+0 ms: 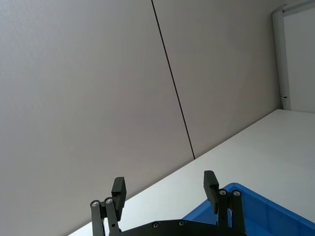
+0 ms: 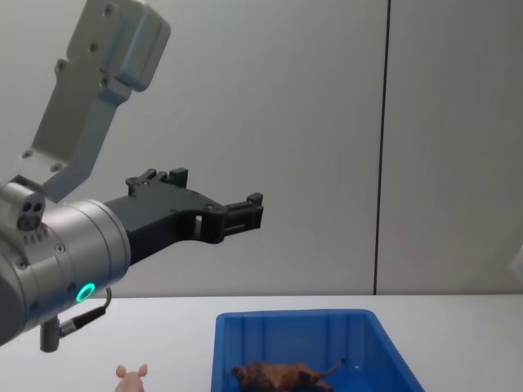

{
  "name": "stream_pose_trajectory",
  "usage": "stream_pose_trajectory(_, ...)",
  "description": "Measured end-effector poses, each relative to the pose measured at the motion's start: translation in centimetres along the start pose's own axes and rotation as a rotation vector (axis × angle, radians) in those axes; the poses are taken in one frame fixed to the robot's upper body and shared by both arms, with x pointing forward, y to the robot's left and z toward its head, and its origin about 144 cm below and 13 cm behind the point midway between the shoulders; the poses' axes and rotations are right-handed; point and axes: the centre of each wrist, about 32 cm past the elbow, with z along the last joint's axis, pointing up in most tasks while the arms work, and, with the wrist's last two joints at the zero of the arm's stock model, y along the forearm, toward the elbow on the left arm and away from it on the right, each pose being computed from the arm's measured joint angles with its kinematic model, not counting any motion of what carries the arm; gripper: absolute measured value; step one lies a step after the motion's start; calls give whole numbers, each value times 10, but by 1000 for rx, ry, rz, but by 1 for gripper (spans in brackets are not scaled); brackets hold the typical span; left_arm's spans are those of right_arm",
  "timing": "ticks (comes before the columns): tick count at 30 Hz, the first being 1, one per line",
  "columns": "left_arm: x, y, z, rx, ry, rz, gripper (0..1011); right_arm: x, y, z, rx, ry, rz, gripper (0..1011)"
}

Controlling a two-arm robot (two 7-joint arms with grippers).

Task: Pick up the two dolls from the table and place them into the box.

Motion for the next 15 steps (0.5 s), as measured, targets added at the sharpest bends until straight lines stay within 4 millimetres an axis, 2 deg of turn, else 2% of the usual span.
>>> stream_pose_trajectory(6, 0, 0, 0, 0, 0, 0, 1001, 0, 1, 1, -3, 1, -1, 667)
stream_pose_trajectory(15, 0, 0, 0, 0, 0, 0, 1001, 0, 1, 0, -1, 1, -7, 603)
